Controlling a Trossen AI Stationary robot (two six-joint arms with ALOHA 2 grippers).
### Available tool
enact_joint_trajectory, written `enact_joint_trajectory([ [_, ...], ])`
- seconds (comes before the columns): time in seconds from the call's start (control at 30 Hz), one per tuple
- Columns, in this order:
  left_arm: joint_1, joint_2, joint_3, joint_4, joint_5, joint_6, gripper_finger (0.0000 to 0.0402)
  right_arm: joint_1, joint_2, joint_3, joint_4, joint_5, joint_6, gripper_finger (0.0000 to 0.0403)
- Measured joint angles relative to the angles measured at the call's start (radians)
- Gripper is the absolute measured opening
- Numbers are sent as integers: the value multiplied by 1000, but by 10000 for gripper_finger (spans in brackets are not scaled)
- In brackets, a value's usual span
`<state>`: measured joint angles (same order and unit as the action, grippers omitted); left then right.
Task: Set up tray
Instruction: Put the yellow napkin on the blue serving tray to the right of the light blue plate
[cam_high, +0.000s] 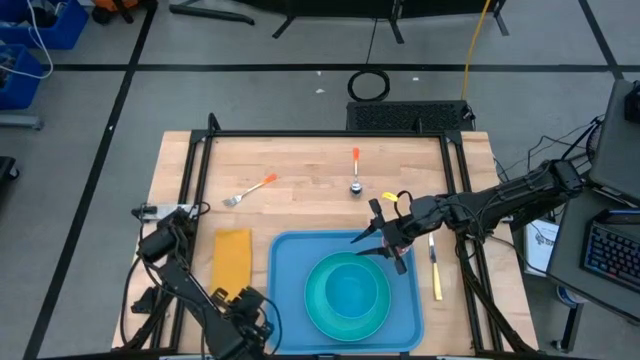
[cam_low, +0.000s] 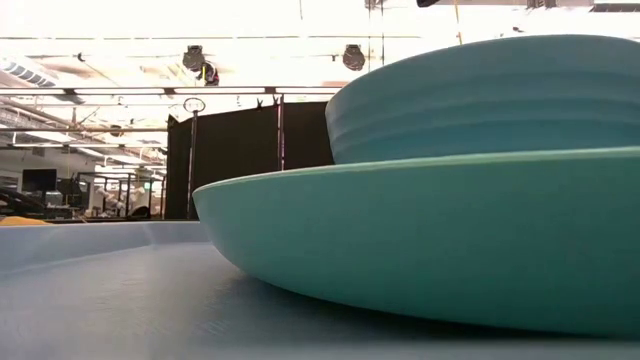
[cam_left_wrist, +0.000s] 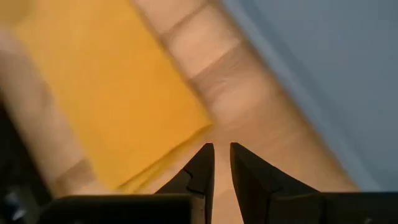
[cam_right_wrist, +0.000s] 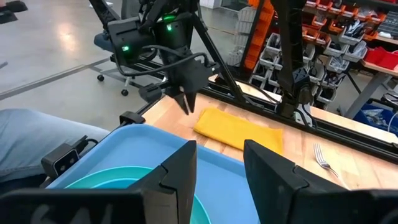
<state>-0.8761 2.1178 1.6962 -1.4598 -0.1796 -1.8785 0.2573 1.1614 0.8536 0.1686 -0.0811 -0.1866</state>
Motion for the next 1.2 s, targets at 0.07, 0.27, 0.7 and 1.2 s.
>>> enact_joint_trajectory([
  [0.07,2,0,0,31,-5,23,63,0,0,0,2,0,0,125],
  [0.27,17,0,0,58,-5,95,129,0,0,0,2,0,0,125],
  [0.7,19,50,-2,33,55,97,253,0,0,0,-2,0,0,125],
  [1.2,11,49,-102,86,78,83,257,0,0,-26,45,0,0,125],
])
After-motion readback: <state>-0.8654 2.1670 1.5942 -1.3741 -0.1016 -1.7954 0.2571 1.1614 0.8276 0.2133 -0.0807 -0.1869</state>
